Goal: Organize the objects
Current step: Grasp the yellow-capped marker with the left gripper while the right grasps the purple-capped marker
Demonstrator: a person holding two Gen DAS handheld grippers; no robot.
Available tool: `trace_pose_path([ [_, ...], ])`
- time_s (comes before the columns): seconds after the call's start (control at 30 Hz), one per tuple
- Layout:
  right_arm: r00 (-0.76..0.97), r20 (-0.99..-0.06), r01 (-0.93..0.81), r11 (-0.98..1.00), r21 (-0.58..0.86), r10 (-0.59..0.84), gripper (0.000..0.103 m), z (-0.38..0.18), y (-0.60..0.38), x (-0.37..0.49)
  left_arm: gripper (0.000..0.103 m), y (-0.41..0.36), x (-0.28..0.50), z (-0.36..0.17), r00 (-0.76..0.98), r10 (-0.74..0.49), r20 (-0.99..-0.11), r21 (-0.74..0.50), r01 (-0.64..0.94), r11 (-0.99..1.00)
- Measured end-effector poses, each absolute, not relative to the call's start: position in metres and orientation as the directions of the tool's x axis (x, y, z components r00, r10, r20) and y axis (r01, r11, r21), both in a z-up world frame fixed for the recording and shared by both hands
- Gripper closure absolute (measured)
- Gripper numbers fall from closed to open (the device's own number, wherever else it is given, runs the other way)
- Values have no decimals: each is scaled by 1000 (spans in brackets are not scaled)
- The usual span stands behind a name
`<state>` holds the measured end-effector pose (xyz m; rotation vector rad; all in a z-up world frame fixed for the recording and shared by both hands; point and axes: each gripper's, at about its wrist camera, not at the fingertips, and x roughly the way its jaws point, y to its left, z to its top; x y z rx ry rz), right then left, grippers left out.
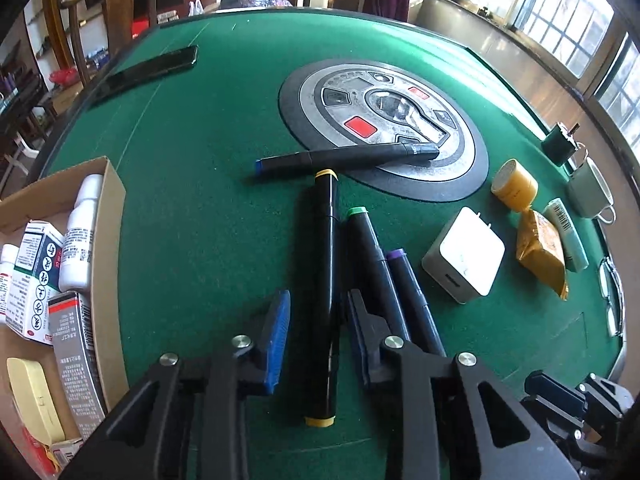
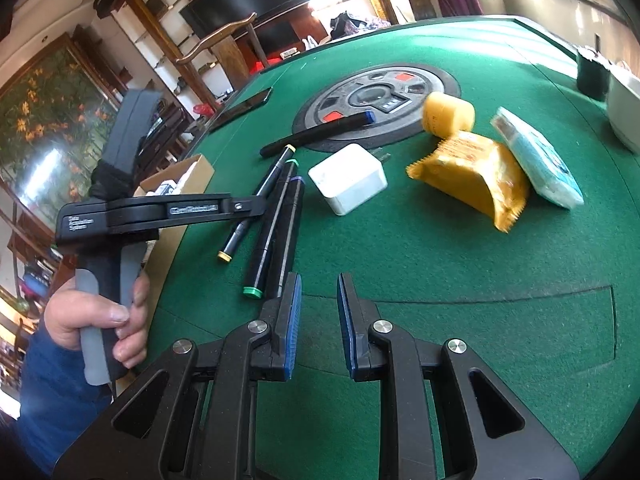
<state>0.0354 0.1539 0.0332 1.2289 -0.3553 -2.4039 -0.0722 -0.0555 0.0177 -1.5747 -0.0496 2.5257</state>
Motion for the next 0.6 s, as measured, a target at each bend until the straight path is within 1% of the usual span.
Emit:
trace_pose_path([
  [0.07, -520, -724, 257, -891, 373, -453, 85, 35, 145, 31, 87, -58, -66, 17, -436, 161, -885, -119, -122, -985],
  [0.2, -500, -771, 300, -914, 274, -395, 85, 33, 118, 18, 88, -69, -47, 15, -442, 194, -876, -167, -99, -981],
  [0.27, -491, -784, 332, -914, 235, -380, 85, 33, 104, 13, 88, -70, -38, 15, -451, 195, -871, -170, -97, -981],
  [0.37, -504, -804, 342, -928, 149, -315, 85, 31, 86, 4, 88, -70, -34, 14, -453, 200, -869, -170, -106, -980],
  [0.47, -493, -821, 339, -933, 124, -288, 85, 27, 77, -7, 87, -70, -35, 15, -454, 205, -867, -172, -114, -979],
  [0.6, -497, -836, 322, -944, 72, -233, 88, 20, 73, -20, 87, -66, -35, 14, -467, 189, -864, -149, -121, -981],
])
